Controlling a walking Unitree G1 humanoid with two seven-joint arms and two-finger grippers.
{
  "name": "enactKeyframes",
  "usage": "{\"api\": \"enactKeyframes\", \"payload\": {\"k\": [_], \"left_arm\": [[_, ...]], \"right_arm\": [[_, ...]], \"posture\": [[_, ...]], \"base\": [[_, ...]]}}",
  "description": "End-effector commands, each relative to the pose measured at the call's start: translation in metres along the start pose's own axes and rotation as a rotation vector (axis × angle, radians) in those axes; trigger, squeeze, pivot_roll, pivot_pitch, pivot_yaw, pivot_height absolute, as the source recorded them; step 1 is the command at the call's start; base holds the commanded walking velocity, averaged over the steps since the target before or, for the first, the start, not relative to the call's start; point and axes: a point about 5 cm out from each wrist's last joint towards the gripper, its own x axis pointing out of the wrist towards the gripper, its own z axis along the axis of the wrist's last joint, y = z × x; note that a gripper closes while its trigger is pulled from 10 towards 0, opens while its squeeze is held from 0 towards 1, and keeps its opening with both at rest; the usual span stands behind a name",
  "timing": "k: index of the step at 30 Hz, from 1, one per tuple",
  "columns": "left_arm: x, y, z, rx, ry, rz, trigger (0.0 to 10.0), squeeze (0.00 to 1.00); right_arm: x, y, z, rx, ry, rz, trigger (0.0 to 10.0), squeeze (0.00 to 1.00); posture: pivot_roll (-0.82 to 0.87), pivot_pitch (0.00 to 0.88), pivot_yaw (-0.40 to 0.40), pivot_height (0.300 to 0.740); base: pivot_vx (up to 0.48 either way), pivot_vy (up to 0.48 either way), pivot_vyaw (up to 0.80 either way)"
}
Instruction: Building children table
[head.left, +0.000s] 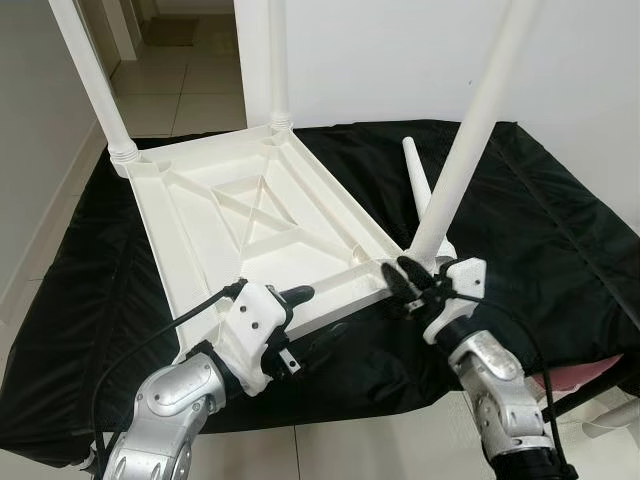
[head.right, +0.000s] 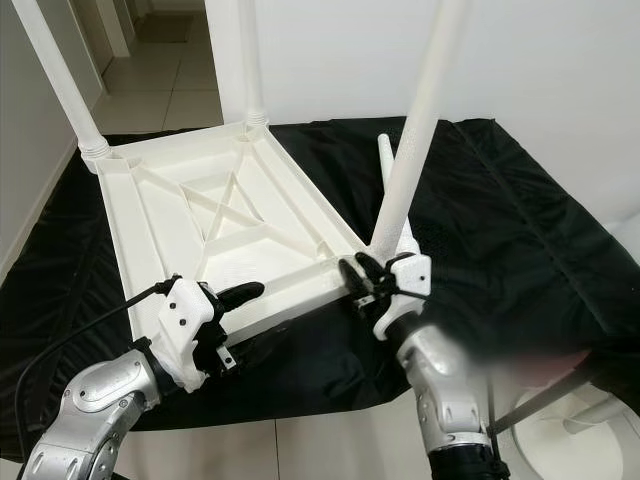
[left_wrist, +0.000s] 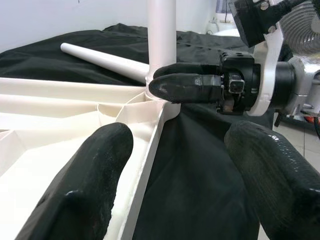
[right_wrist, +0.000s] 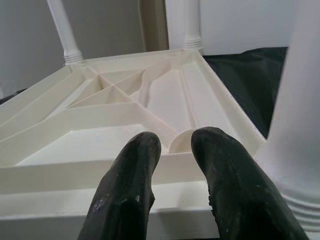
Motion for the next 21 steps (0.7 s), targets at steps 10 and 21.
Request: {"api": "enactKeyframes", "payload": {"k": [10, 21], "left_arm": [[-0.011, 0.015, -0.023, 0.007, 0.097, 0.012, 10.0, 0.00], [-0.031, 0.030, -0.055, -0.004, 0.224, 0.065, 10.0, 0.00]], "right_arm": [[-0.011, 0.022, -0.008, 0.011, -0.007, -0.031, 10.0, 0.00], [-0.023, 0.016, -0.007, 0.001, -0.016, -0.171, 10.0, 0.00]], "posture": [[0.01, 0.042, -0.002, 0.740], [0.00, 0.052, 0.010, 0.740]], "base": [[0.000, 0.000, 0.00], [0.000, 0.000, 0.00]]}}
